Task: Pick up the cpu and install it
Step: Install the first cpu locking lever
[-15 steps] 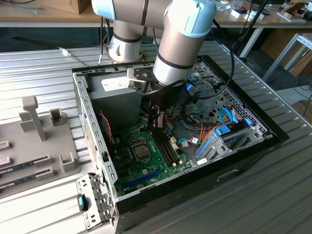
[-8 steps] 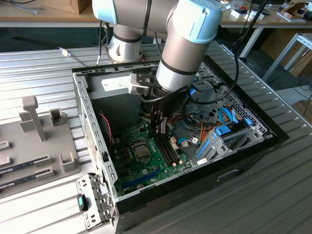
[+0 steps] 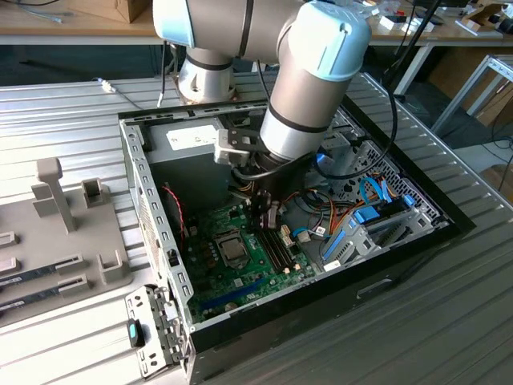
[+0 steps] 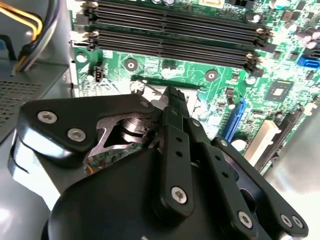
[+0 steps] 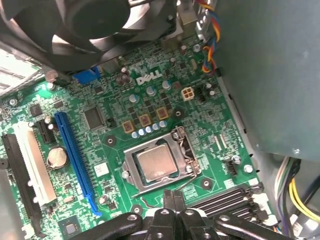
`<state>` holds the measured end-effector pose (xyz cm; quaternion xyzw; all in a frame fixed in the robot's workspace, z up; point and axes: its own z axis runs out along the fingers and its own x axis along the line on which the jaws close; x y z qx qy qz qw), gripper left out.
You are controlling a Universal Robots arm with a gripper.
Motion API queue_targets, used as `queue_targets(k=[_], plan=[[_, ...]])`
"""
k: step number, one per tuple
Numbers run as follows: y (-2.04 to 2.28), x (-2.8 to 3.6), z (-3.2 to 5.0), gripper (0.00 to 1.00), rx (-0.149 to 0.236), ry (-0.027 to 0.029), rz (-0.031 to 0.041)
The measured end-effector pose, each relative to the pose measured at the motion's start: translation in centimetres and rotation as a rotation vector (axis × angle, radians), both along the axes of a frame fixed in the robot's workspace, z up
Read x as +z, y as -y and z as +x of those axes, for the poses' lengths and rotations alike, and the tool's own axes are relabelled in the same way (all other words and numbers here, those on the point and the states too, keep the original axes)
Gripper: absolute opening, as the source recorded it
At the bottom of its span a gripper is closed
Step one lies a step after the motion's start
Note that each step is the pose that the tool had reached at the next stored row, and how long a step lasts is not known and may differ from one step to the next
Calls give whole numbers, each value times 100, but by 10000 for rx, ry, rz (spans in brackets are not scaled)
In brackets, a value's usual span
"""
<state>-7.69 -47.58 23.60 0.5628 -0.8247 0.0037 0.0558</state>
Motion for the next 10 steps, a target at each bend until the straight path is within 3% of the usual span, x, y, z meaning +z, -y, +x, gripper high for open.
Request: queue_targets(k=[3, 10], plan=[[25, -21, 0, 11, 19, 1, -81], [90, -78, 0, 11, 55, 0, -419]])
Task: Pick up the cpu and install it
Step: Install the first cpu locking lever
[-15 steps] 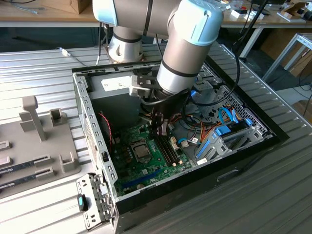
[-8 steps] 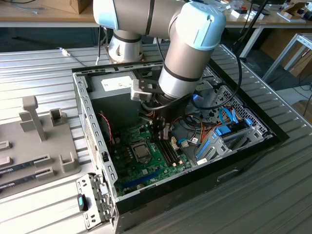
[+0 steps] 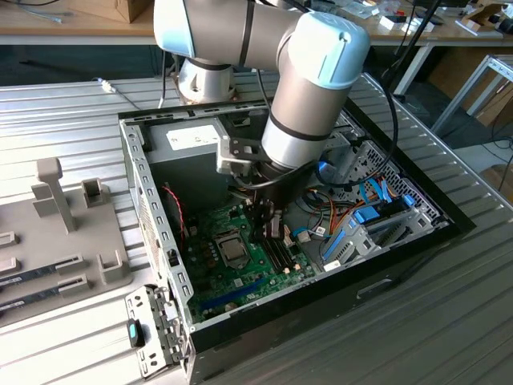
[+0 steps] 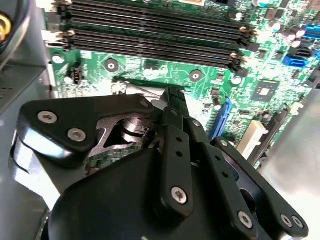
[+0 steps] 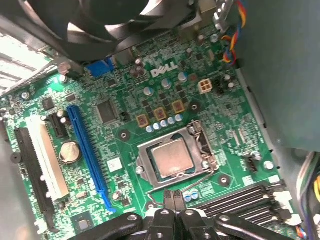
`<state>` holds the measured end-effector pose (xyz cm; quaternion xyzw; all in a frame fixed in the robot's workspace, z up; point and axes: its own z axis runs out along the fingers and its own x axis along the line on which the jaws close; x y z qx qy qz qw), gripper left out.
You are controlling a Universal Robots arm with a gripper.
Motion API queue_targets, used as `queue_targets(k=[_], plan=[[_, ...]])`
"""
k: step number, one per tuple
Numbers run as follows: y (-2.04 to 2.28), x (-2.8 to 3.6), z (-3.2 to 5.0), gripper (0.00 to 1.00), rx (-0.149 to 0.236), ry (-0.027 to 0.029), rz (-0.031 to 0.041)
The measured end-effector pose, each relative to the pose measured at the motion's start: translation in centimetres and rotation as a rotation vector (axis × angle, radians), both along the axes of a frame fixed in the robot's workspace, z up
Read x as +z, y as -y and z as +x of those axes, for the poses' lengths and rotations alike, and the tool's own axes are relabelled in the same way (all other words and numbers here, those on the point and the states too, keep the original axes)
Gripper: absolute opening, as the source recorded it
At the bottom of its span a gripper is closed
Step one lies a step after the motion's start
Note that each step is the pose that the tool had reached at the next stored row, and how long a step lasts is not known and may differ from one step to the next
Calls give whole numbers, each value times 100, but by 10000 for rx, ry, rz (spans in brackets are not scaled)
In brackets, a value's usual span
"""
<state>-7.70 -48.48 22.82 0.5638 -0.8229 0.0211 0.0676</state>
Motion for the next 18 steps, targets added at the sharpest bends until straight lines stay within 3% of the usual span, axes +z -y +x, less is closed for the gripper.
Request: queue_targets(k=[3, 9, 18], plan=[[8, -29, 1, 11, 2, -1, -87], [7, -137, 0, 11, 1, 0, -163], [7, -239, 22, 11, 0, -1, -465]])
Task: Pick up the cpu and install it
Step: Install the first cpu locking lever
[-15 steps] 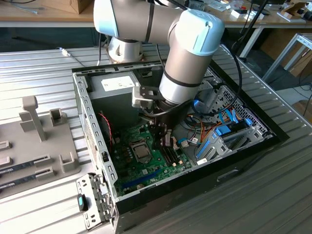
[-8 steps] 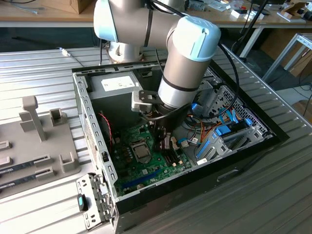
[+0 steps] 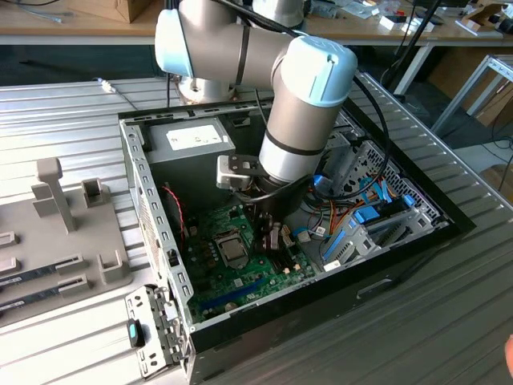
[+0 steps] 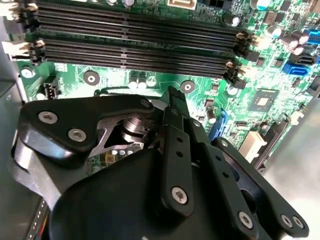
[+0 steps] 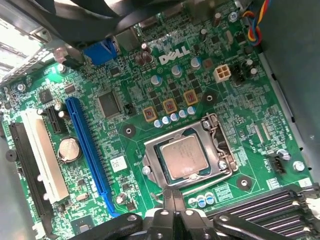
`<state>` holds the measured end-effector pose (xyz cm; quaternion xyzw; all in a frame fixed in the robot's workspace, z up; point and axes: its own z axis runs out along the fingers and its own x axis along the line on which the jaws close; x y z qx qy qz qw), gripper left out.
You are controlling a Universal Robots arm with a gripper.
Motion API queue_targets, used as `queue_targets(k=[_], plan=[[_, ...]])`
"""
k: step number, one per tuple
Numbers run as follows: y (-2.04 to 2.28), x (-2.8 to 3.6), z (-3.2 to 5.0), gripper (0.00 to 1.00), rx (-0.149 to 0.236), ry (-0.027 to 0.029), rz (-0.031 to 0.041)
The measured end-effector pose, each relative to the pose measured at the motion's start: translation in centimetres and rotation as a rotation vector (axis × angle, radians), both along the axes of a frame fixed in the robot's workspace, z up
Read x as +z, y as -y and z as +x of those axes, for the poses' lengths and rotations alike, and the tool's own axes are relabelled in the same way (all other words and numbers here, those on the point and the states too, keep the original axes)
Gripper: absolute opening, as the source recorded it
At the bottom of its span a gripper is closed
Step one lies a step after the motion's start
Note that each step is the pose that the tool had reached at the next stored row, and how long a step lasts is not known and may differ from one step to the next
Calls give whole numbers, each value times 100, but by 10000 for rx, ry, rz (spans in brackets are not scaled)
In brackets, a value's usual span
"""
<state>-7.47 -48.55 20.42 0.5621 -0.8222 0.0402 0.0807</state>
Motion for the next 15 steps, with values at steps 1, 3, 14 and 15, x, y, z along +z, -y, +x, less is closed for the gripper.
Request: queue_targets(k=[1, 3, 14, 15], plan=[[0, -11, 14, 11, 0, 0, -39], [0, -29, 40, 11, 0, 0, -113], [-22, -136, 158, 11, -1, -5, -383], [-28, -144, 159, 11, 0, -4, -382]])
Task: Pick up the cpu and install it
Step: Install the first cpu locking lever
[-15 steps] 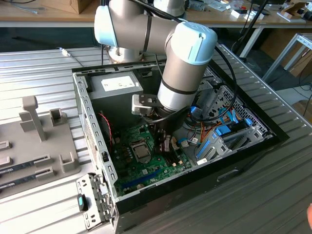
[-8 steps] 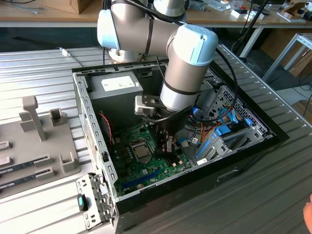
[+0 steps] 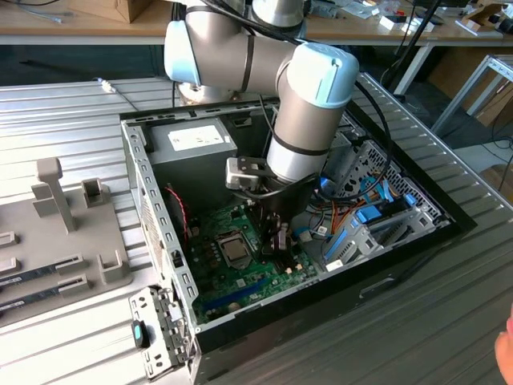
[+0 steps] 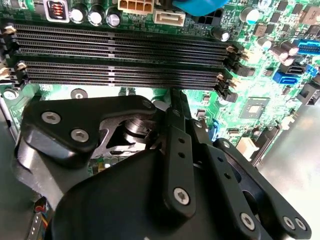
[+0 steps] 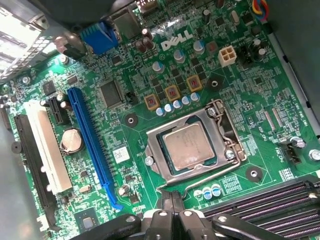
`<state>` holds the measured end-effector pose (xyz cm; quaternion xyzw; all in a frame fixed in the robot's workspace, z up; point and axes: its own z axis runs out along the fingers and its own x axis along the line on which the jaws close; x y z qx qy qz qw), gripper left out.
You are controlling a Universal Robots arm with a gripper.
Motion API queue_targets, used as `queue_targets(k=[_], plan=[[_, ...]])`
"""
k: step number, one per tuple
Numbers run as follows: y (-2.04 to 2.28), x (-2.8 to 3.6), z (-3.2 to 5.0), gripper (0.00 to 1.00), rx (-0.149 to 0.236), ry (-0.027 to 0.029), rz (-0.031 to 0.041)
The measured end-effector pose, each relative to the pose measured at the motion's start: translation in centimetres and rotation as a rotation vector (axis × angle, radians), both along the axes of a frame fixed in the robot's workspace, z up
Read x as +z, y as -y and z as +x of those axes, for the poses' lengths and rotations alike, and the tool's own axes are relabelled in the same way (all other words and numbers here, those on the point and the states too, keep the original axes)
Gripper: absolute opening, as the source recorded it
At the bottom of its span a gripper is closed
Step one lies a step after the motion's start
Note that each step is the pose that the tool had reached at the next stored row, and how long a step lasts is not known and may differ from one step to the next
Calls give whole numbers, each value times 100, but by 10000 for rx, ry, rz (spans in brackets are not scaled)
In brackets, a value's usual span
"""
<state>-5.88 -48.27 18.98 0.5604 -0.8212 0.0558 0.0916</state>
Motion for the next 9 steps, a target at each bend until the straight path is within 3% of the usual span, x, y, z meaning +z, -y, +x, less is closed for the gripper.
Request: queue_targets(k=[5, 6, 8, 9], plan=[[-13, -44, -9, 11, 1, -9, -21], [-15, -14, -9, 11, 1, -13, -31], [-13, 15, -11, 11, -5, 10, 36], [-16, 75, -9, 11, -8, 23, 99]])
